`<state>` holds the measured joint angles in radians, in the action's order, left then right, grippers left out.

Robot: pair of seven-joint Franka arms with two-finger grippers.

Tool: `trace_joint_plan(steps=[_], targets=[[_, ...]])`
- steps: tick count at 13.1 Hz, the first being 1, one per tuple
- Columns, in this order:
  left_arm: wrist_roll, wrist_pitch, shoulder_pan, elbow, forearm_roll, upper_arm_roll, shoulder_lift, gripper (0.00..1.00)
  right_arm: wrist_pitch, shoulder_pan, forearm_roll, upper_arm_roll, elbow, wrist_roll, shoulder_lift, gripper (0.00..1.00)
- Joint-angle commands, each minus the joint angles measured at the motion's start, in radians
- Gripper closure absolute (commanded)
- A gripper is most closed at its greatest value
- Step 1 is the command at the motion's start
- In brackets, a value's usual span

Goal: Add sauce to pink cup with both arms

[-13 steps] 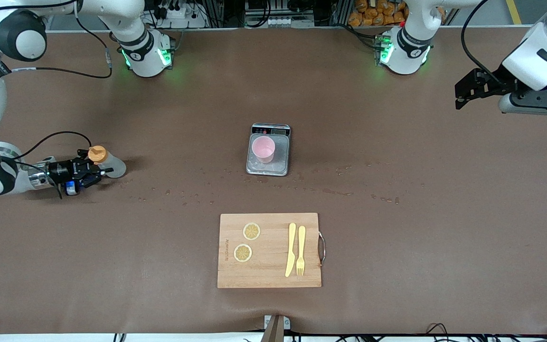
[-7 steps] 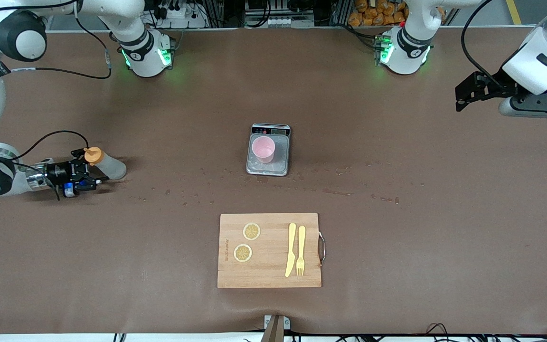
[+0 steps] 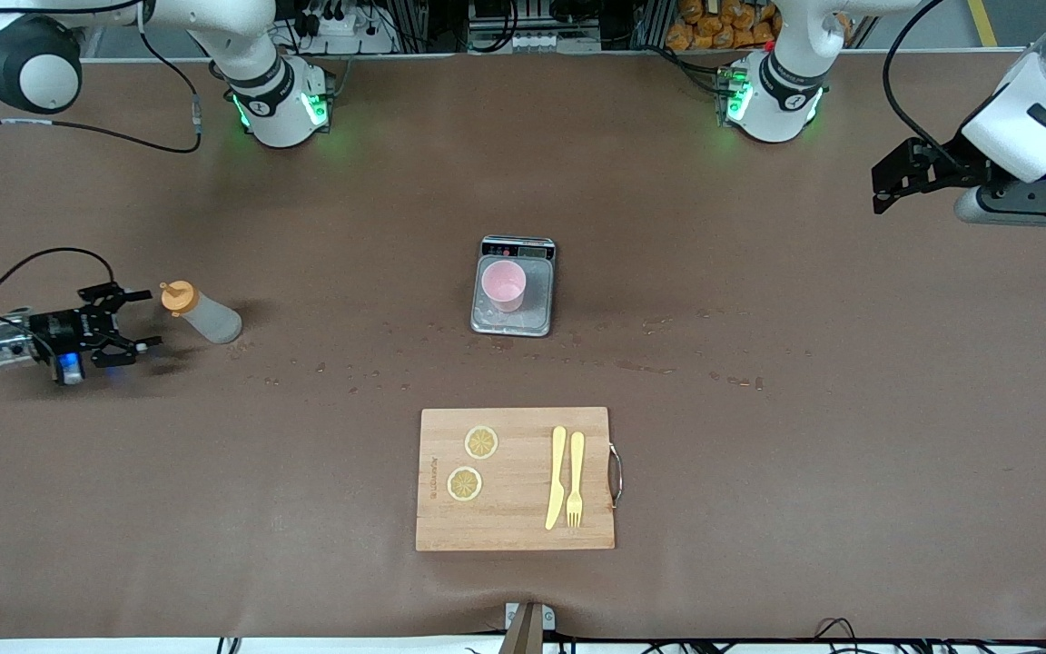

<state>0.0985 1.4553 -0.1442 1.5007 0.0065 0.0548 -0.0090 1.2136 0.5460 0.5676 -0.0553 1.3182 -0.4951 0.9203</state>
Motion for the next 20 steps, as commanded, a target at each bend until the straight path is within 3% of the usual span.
trace_joint_plan(steps=[1,5,8,16,18,20], targets=[[0.009,-0.006,-0.002,-0.008,0.024,0.004,0.009,0.00,-0.052,-0.011,-0.102,0.025,-0.118,0.000,-0.014,0.00],[0.010,-0.006,0.002,-0.010,0.023,0.004,0.007,0.00,-0.086,-0.139,-0.225,0.022,-0.169,0.001,-0.110,0.00],[0.010,-0.006,0.002,-0.008,0.021,0.004,0.007,0.00,-0.161,-0.213,-0.229,0.029,-0.217,0.003,-0.164,0.00],[0.012,-0.009,0.005,-0.010,0.021,0.004,-0.003,0.00,-0.149,-0.394,-0.230,0.045,-0.215,0.091,-0.307,0.00],[0.010,-0.010,0.005,-0.010,0.021,0.004,-0.003,0.00,-0.111,-0.443,-0.314,0.043,-0.206,0.127,-0.368,0.00],[0.007,-0.010,0.006,-0.008,0.021,0.002,-0.005,0.00,-0.095,-0.472,-0.340,0.043,-0.179,0.128,-0.420,0.00]])
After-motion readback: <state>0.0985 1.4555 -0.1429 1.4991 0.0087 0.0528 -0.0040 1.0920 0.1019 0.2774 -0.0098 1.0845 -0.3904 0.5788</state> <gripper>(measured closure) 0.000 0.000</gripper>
